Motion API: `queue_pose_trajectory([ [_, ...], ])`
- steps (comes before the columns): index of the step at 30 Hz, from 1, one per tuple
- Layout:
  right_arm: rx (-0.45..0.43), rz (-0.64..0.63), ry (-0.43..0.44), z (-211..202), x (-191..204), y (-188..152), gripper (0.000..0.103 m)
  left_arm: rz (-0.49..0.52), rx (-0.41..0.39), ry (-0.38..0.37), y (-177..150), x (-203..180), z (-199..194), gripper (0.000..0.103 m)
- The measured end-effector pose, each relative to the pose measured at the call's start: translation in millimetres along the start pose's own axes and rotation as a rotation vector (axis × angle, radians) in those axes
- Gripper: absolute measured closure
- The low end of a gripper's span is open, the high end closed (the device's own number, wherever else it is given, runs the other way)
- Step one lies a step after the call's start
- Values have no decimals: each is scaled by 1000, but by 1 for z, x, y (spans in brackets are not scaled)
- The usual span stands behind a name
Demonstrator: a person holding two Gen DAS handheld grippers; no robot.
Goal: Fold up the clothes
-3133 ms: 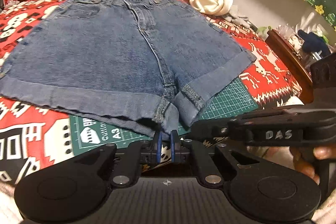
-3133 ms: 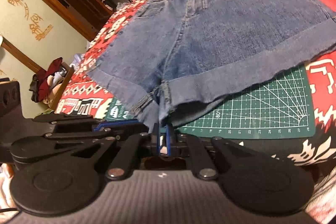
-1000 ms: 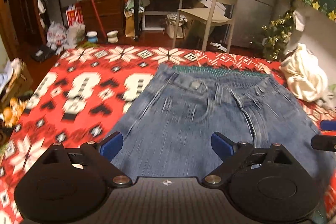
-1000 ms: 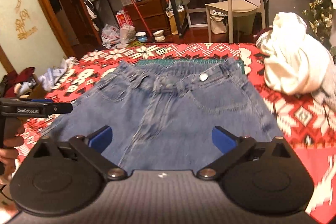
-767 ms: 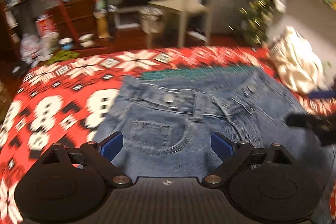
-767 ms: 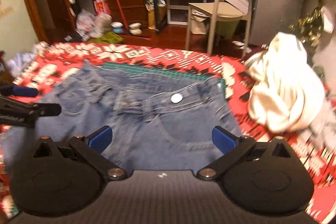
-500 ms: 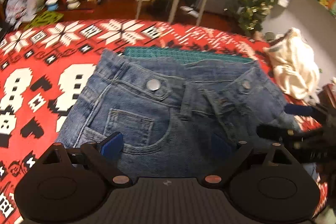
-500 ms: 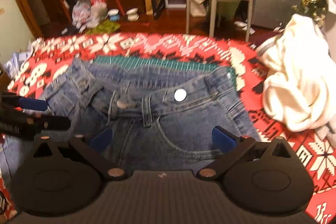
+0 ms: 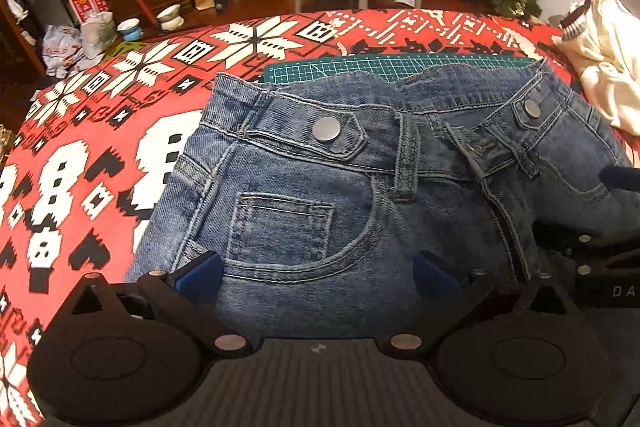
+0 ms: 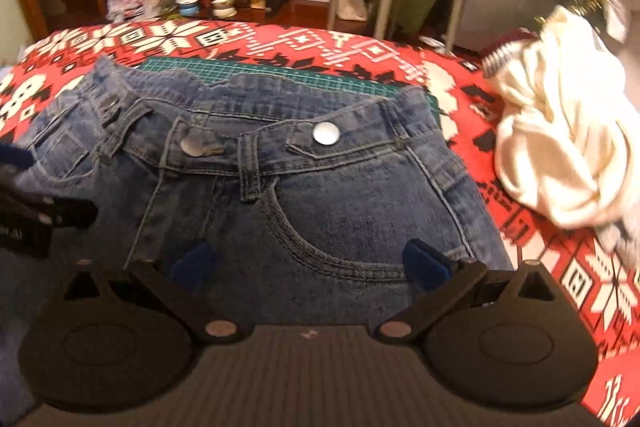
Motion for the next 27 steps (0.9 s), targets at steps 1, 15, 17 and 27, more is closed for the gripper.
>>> queue_pose_trajectory([
  [1, 6, 3, -6, 0, 0, 0, 1, -6, -5, 5, 0, -1, -1, 0],
  [15, 77, 133, -11, -12, -10, 5, 2, -70, 94, -5, 9, 4, 3, 1],
  [17, 85, 155, 0, -17, -18, 13, 4, -98, 106, -22, 15, 11, 0, 4],
  [27, 52, 154, -14, -2, -70, 83, 41, -63, 5, 61, 70, 82, 7, 7],
])
Point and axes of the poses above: each gripper's, at about its wrist camera, not at the fingertips, and z roughly the way its jaws point, x to its left, y to its top, the point moved 10 cm from there along z, roughly the way its jaws point, and after that the axes turned 1 degree about y, right-handed, at the moved point
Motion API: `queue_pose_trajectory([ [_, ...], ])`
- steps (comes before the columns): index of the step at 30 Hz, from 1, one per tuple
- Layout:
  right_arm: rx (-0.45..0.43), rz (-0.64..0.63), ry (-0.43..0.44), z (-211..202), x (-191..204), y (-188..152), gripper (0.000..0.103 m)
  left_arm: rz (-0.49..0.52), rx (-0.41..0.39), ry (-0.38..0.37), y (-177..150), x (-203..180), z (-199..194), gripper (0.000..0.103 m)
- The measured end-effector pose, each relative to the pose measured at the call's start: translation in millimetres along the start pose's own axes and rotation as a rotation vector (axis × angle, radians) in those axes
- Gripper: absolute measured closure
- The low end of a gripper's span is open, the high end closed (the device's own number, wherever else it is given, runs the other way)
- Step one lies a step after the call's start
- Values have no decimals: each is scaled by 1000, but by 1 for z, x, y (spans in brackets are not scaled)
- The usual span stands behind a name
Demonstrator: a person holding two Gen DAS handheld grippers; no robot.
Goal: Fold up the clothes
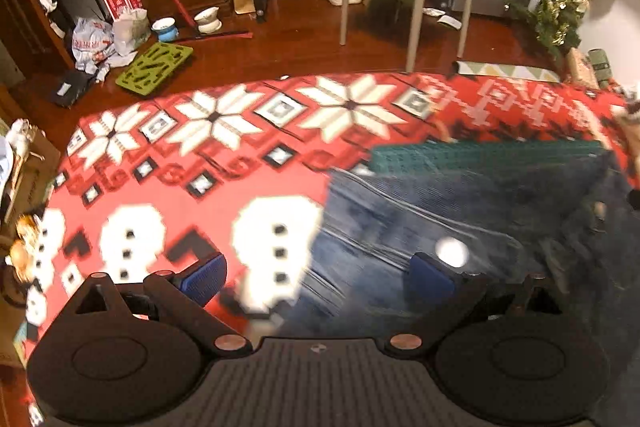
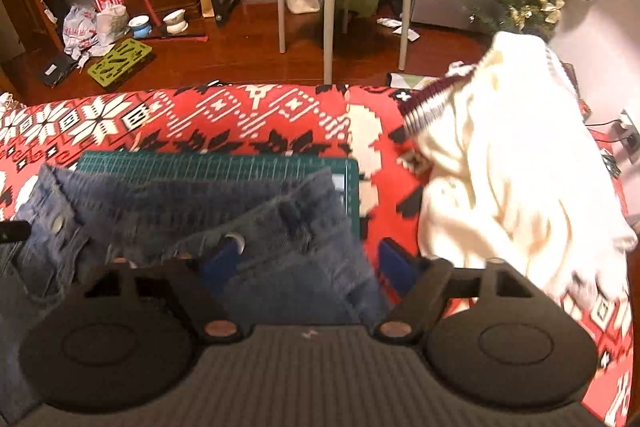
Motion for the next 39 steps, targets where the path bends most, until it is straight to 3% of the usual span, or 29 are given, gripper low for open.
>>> queue_pose_trajectory([
  [3, 21, -31, 14, 12, 1, 11, 60, -46, 18, -78, 8, 7, 14, 20],
  [5, 23, -31, 26, 18, 0, 16, 65, -88, 38, -153, 11, 6, 22, 32],
  [9, 40, 12, 53, 31, -5, 27, 65, -159, 60, -232, 16, 9, 29, 51],
  [14, 74, 52, 78, 42, -10, 24, 65, -192, 72, -272, 18, 13, 32, 55],
  [18, 94, 85, 88, 48, -14, 24, 65, -169, 91, -285, 19, 12, 33, 55],
  [21, 88, 90, 72, 51, -16, 25, 63, -152, 103, -294, 19, 8, 32, 68],
  [26, 70, 133, 73, 52, -20, 23, 62, -142, 82, -262, 18, 3, 32, 72],
  [28, 68, 119, 69, 51, -18, 22, 67, -148, 82, -256, 18, 2, 32, 79],
  [30, 70, 105, 60, 49, -19, 21, 92, -160, 84, -251, 18, 1, 33, 83],
  [32, 66, 109, 70, 46, -19, 21, 95, -160, 76, -241, 18, 2, 30, 90],
  [39, 10, 145, 69, 28, -19, 26, 97, -214, 25, -241, 27, 5, 10, 94],
])
Point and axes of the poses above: each gripper's, at about its wrist camera, not at the fingertips, and z roughly the way its jaws point, x to its left, y to its top, the point moved 10 cm from there along z, roughly the way its jaws point, and after that the axes turned 1 degree about y, right-handed, at the moved point
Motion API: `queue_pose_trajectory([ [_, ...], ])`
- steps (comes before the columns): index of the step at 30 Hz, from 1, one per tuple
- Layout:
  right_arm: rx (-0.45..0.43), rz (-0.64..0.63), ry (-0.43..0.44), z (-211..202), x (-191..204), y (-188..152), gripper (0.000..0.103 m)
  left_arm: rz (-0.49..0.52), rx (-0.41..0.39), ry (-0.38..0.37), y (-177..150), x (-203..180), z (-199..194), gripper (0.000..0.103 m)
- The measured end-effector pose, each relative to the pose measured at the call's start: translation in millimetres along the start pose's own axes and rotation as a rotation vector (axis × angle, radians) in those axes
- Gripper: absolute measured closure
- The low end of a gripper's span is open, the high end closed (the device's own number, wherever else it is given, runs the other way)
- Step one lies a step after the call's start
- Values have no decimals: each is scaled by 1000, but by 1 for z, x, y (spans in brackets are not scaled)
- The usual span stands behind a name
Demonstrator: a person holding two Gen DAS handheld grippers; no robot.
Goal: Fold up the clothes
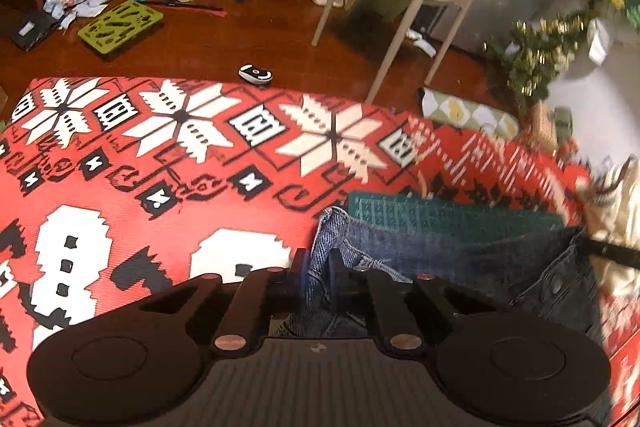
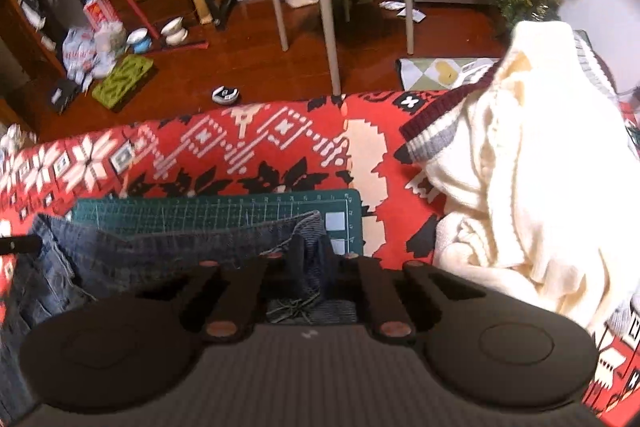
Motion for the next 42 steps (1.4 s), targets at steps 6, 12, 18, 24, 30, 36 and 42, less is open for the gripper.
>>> queue_pose_trajectory([
  [6, -51, 36, 2, -3, -4, 19, 97, -32, -47, -6, 23, -1, 2, 94],
  [12, -72, 45, -24, 15, -7, 38, 96, -8, -56, 20, 45, -3, 23, 93],
  [18, -83, 88, -83, 20, -15, 39, 48, -45, -138, 84, 53, 2, 17, 53],
  [24, -95, 51, -60, 4, 0, 31, 20, -82, -142, 66, 45, 4, 0, 43],
  [30, -120, 54, 13, -21, 18, 11, 1, 2, -111, 58, 15, -12, -20, 39],
  [36, -104, -1, -23, -42, 29, -26, 1, 51, -51, 26, -35, -33, -35, 39],
  [42, 50, 9, -62, -51, 26, -98, 1, 95, 40, -28, -95, -61, -44, 42],
])
Point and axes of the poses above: each gripper's, at about its wrist camera, not at the fingertips, and z roughly the way its jaws point, x to its left, y to its top, the point moved 10 cm from there along z, roughly the way its jaws point, and after that the axes turned 1 degree about y, right-handed, at the moved point
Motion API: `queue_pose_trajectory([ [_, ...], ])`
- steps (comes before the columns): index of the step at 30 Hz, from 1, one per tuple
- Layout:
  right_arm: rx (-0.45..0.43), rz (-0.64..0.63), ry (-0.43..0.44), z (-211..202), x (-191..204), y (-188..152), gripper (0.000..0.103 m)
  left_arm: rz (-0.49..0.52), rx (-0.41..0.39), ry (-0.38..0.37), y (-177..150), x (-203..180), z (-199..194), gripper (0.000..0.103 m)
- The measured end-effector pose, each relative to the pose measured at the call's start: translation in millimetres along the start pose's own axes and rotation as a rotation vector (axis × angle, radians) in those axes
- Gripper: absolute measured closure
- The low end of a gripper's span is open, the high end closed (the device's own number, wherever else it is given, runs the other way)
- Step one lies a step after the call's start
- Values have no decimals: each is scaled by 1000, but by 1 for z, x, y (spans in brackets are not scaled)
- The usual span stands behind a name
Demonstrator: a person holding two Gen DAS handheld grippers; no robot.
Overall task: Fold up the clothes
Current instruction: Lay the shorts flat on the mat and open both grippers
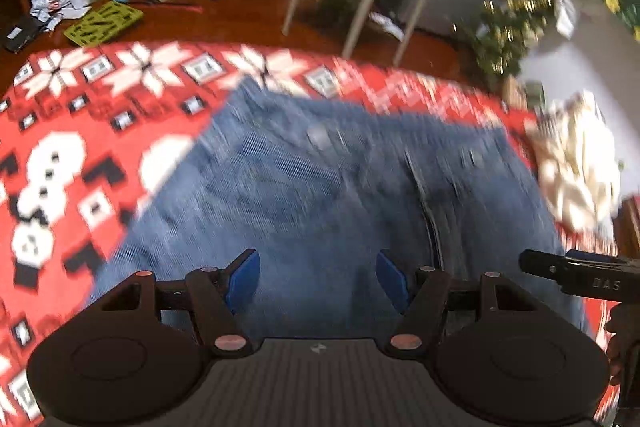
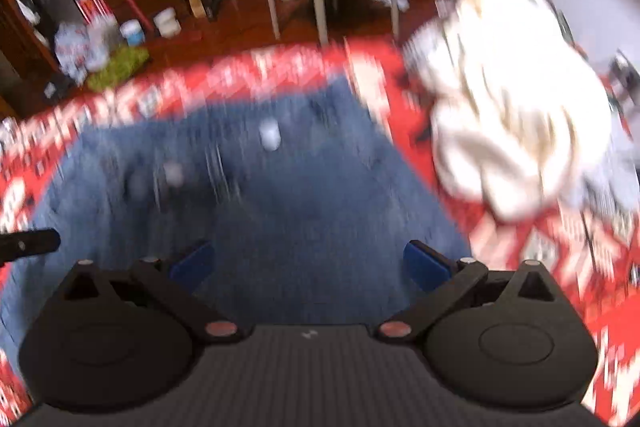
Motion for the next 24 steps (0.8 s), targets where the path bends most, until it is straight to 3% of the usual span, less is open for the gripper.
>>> queue_pose_trajectory([
  [3, 12, -19, -25, -4, 0, -31, 1, 33, 46, 14, -30, -13, 1, 53],
  [4, 30, -32, -35, -3, -1, -41, 1, 42, 71, 17, -38, -16, 4, 62],
  [6, 108, -42, -59, 5, -3, -61, 1, 64, 101, 26, -52, -20, 7, 69],
  [12, 58, -71, -63, -4, -1, -75, 1, 147, 117, 47, -72, -27, 7, 68],
  [17, 135, -106, -52, -7, 1, -74, 1, 152, 176, 2, -80, -32, 6, 49],
  [21, 160, -102, -61, -10, 3, -75, 1, 159, 166, 12, -88, -35, 5, 49],
  [24, 160, -80, -74, -16, 4, -81, 1, 109, 167, 32, -94, -29, 1, 53],
])
Point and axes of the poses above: each gripper's, at about its wrist camera, not at the fingertips, and z roughly the way its jaws point, x to its left, y to its top, the point moved 10 cm from there along z, roughly the way its jaws point, and after that the axes turned 1 degree about y, right-handed, at the moved point
